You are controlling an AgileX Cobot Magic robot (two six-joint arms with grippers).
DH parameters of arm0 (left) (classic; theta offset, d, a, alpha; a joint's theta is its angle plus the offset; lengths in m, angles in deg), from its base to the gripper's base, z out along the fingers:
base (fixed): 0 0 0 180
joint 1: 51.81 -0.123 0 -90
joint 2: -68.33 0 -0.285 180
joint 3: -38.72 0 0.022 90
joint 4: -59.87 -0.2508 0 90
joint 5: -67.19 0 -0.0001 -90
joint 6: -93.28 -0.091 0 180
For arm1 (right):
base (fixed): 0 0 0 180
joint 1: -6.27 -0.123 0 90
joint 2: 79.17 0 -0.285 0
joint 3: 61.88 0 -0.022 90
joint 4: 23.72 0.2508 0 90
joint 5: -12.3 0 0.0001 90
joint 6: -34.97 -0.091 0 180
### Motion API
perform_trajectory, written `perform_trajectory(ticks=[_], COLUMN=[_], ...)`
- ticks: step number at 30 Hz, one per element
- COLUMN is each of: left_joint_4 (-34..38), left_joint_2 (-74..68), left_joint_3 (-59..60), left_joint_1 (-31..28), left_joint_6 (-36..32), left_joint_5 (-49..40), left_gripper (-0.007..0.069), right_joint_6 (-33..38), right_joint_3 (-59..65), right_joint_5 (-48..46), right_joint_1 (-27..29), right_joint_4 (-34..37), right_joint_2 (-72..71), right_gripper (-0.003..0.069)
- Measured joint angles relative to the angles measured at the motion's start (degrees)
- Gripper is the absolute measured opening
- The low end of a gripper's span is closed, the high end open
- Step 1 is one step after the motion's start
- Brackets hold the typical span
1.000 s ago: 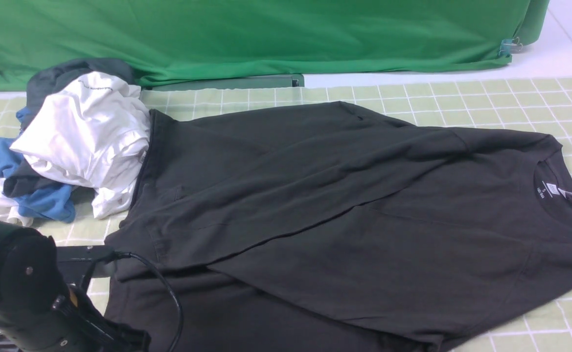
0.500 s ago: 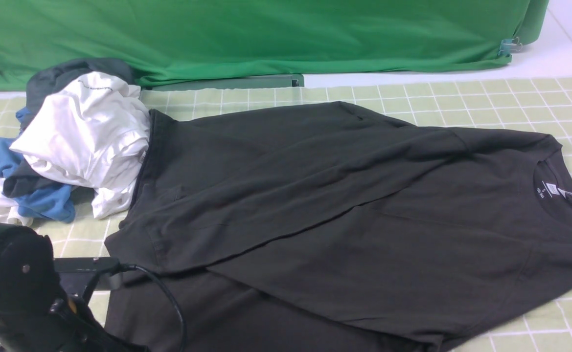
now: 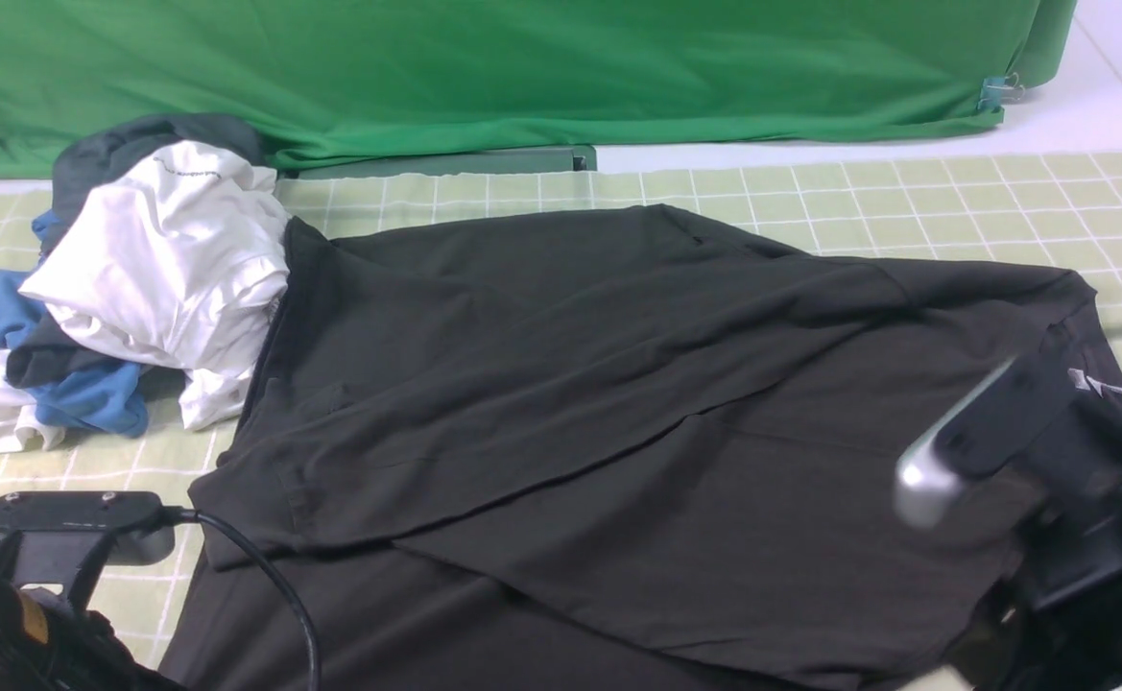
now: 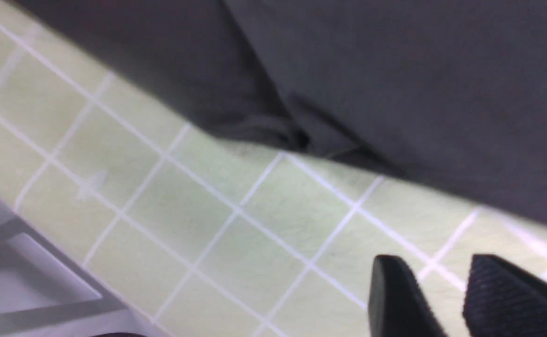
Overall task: Fold a long-sleeved shirt over a green coffee tablecloth.
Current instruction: 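Grasp the near edge of the shirt at its hem and shoulder corners, then fold the black garment in half by bringing its near edge over to the far edge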
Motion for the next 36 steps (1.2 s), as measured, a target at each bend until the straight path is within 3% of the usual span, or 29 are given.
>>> perform_trajectory(ticks=[6, 9, 23, 25, 28, 30, 36], left_joint_4=[-0.2, -0.2, -0.2, -0.2, -0.4, -0.4, -0.4], left_joint_2=[0.1, 0.0, 0.2, 0.2, 0.2, 0.2, 2.9], left_joint_3=[0.0, 0.0, 0.0, 0.0, 0.0, 0.0, 0.0], left_joint_1=[0.0, 0.0, 0.0, 0.0, 0.0, 0.0, 0.0], left_joint_6=[0.9, 1.1, 1.7, 1.9, 1.9, 1.9, 2.3], left_joint_5=[0.4, 0.5, 1.0, 1.1, 1.3, 1.3, -0.7], left_gripper=[0.0011, 0.0011, 0.0011, 0.0011, 0.0011, 0.0011, 0.0011], right_joint_6=[0.1, 0.1, -0.3, -0.3, -0.2, -0.1, 0.0], right_joint_3=[3.8, 3.9, 3.9, 3.9, 3.9, 3.9, 3.9], right_joint_5=[8.4, 10.6, 22.9, 23.7, 22.6, 21.3, 13.2], right_joint_1=[-0.1, -0.8, -4.0, -4.0, -4.0, -4.0, -4.0], right_joint_4=[4.3, 4.7, 5.0, 5.1, 5.1, 5.1, 5.3], right_joint_2=[6.6, 10.3, 17.1, 17.9, 18.2, 18.0, 12.8], right_gripper=[0.0398, 0.0433, 0.0437, 0.0364, 0.0160, 0.0064, 0.0023])
